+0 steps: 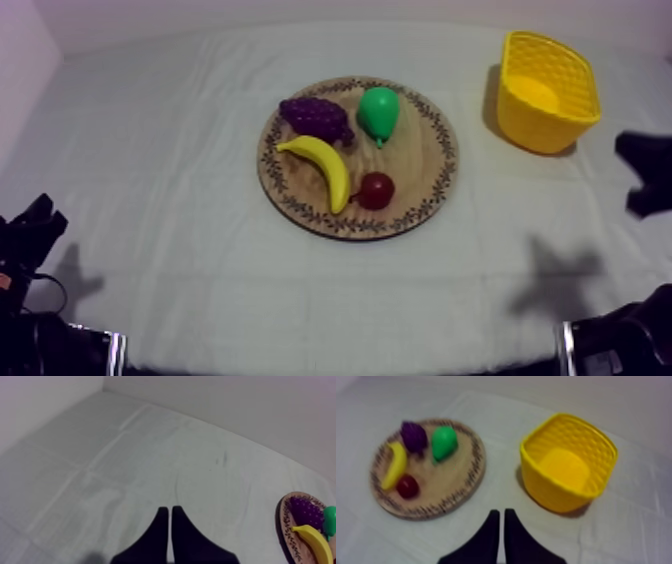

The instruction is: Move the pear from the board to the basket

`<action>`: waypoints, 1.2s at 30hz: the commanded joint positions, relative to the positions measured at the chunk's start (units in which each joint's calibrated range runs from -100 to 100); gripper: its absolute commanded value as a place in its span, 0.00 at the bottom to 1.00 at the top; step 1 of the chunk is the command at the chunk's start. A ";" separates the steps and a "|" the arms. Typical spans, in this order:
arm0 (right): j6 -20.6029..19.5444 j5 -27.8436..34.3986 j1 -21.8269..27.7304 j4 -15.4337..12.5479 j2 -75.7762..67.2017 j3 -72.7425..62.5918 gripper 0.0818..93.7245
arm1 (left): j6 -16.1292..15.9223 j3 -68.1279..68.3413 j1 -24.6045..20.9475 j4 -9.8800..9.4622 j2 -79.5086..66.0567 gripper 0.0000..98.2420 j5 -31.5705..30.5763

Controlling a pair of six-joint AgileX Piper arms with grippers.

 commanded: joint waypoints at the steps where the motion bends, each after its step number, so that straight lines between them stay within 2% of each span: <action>1: -5.66 9.50 -1.64 0.10 9.25 -33.30 0.05 | -0.01 0.00 -0.01 0.01 -0.04 0.00 0.00; 8: -8.03 21.16 -3.38 -0.63 23.99 -61.09 0.06 | -0.02 0.00 -0.01 0.01 -0.04 0.00 0.00; 14: -10.81 23.72 -6.85 -0.29 36.12 -69.07 0.06 | -0.01 0.00 -0.01 0.01 -0.04 0.00 0.00; 19: -13.21 19.91 -9.92 0.22 45.46 -66.41 0.07 | -0.01 0.00 -0.01 0.01 -0.04 0.00 0.00; 27: -13.88 8.36 -11.97 -1.41 58.88 -58.21 0.07 | -0.02 0.00 -0.01 0.01 -0.04 0.00 0.00; 36: -14.36 -1.52 -11.92 -1.63 71.37 -54.68 0.07 | -0.01 0.00 -0.01 0.01 -0.04 0.00 0.00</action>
